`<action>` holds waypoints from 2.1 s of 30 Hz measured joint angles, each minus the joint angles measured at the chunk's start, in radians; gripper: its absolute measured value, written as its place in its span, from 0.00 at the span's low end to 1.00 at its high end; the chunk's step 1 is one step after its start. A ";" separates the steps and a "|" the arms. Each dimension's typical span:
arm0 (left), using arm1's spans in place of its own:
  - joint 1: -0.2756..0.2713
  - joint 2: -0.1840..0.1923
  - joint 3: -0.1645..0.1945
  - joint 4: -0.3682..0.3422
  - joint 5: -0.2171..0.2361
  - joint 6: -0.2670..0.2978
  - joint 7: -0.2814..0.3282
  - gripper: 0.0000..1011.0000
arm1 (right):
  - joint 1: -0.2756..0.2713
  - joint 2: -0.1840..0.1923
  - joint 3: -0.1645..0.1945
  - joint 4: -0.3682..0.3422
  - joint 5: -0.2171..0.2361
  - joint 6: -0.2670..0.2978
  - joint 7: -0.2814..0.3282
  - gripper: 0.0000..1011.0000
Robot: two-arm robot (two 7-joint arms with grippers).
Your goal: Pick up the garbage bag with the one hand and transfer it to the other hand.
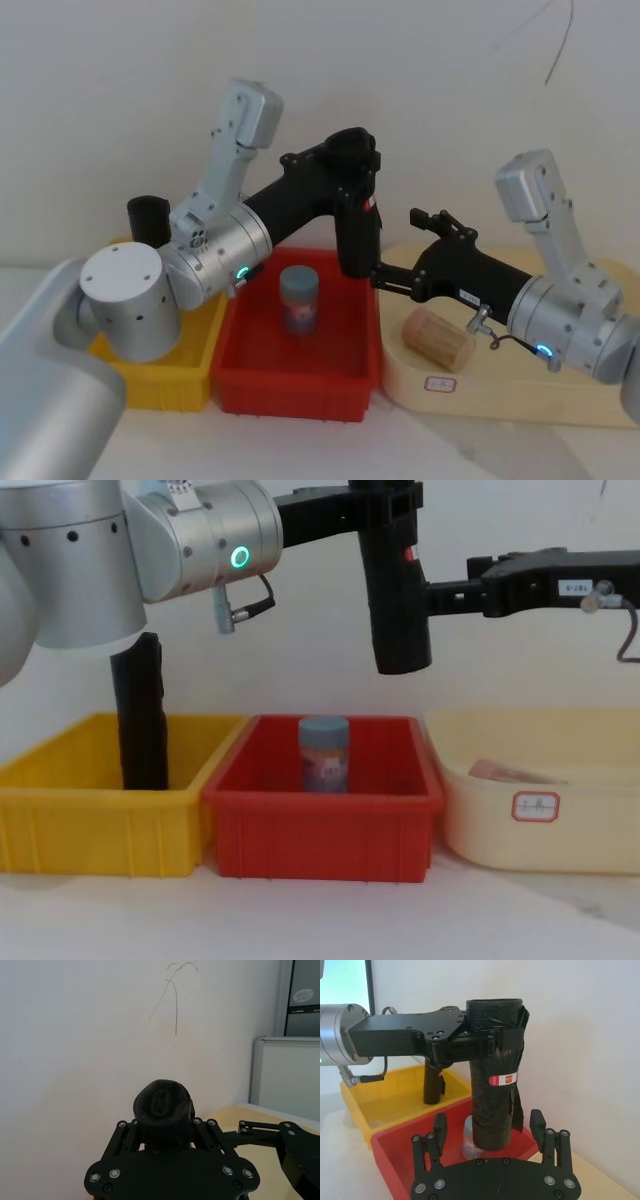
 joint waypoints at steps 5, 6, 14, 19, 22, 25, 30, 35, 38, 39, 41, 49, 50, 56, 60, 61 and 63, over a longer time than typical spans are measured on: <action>-0.003 0.001 0.007 0.007 -0.003 -0.004 -0.003 0.38 | 0.008 -0.004 -0.004 0.012 -0.001 -0.006 -0.013 0.99; -0.003 0.001 0.008 0.008 -0.004 -0.004 -0.004 0.38 | 0.009 -0.005 -0.005 0.014 -0.001 -0.008 -0.015 0.99; -0.006 0.003 0.017 0.012 -0.009 -0.008 -0.005 0.38 | 0.028 -0.017 -0.022 0.046 -0.011 -0.021 -0.029 0.99; -0.006 0.004 0.021 0.012 -0.012 -0.010 -0.003 0.38 | 0.038 -0.021 -0.033 0.060 -0.014 -0.024 -0.032 0.99; -0.006 0.005 0.023 0.012 -0.014 -0.011 0.000 0.38 | 0.044 -0.023 -0.039 0.070 -0.015 -0.025 -0.033 0.99; -0.005 0.007 0.025 0.010 -0.015 -0.011 0.004 0.38 | 0.051 -0.026 -0.045 0.079 -0.016 -0.026 -0.036 0.99; -0.003 0.009 0.028 0.005 -0.017 -0.012 0.010 0.38 | 0.062 -0.032 -0.054 0.097 -0.018 -0.026 -0.042 0.99; 0.001 0.011 0.031 -0.002 -0.019 -0.012 0.020 0.38 | 0.075 -0.039 -0.062 0.117 -0.019 -0.026 -0.047 0.99; 0.003 0.013 0.032 -0.005 -0.020 -0.012 0.025 0.38 | 0.084 -0.043 -0.069 0.130 -0.019 -0.025 -0.048 0.99; 0.005 0.013 0.032 -0.008 -0.021 -0.012 0.027 0.38 | 0.088 -0.046 -0.072 0.137 -0.019 -0.024 -0.048 0.99; 0.006 0.015 0.033 -0.011 -0.023 -0.012 0.031 0.38 | 0.093 -0.048 -0.075 0.145 -0.019 -0.023 -0.049 0.99; 0.013 0.019 0.035 -0.023 -0.028 -0.011 0.044 0.38 | 0.116 -0.061 -0.090 0.180 -0.019 -0.014 -0.055 0.99; 0.014 0.020 0.036 -0.024 -0.029 -0.011 0.045 0.38 | 0.120 -0.064 -0.093 0.188 -0.019 -0.012 -0.057 0.99; 0.017 0.023 0.038 -0.030 -0.033 -0.010 0.051 0.38 | 0.137 -0.077 -0.105 0.218 -0.019 -0.010 -0.065 0.99; 0.018 0.025 0.040 -0.033 -0.036 -0.009 0.055 0.38 | 0.147 -0.086 -0.112 0.237 -0.022 -0.010 -0.074 0.99; 0.018 0.026 0.041 -0.034 -0.037 -0.008 0.056 0.38 | 0.149 -0.088 -0.113 0.241 -0.023 -0.011 -0.075 0.99; 0.018 0.027 0.041 -0.035 -0.038 -0.007 0.057 0.38 | 0.155 -0.093 -0.118 0.252 -0.025 -0.012 -0.081 0.99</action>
